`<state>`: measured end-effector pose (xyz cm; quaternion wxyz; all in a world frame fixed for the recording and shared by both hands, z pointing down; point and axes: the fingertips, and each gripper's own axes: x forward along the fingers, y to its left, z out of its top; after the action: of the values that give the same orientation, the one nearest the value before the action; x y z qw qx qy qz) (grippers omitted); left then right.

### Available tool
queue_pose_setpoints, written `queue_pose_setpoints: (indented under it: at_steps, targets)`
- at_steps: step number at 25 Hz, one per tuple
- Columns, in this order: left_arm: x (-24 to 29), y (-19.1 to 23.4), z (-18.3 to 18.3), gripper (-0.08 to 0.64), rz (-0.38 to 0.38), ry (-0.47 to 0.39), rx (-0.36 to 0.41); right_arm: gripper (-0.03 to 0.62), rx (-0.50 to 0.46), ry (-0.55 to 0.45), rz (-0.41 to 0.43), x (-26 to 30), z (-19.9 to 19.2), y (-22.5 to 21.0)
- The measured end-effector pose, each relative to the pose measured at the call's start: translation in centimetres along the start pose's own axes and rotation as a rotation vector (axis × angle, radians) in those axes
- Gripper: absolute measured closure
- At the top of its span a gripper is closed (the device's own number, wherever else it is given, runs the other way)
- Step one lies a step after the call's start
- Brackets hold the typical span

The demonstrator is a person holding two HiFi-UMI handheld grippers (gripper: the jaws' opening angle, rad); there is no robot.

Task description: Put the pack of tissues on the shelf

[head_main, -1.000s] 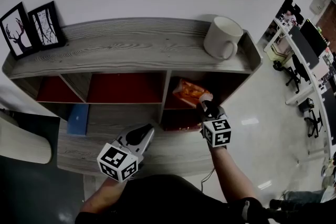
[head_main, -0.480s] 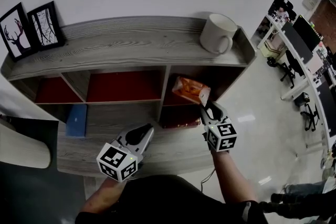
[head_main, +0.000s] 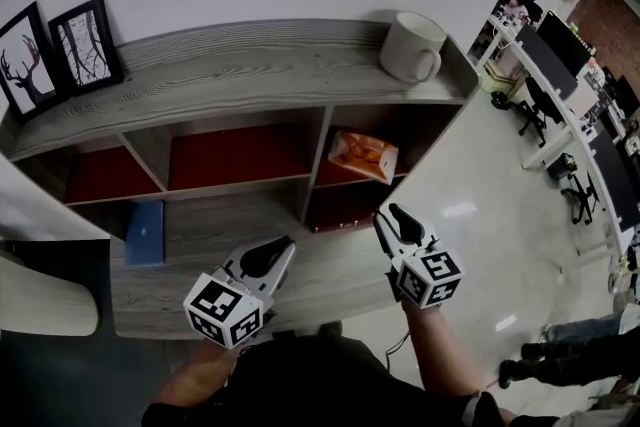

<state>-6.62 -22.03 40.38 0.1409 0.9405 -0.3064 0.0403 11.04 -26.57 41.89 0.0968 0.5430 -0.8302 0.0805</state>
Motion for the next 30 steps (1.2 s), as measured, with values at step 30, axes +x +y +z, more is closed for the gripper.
queue_pose_setpoints:
  at_steps: [30]
  targets:
    - [-0.7, -7.2, -0.6, 0.520, -0.032, -0.009, 0.034, 0.557, 0.178, -0.110, 0.179, -11.6, -0.1, 6.1]
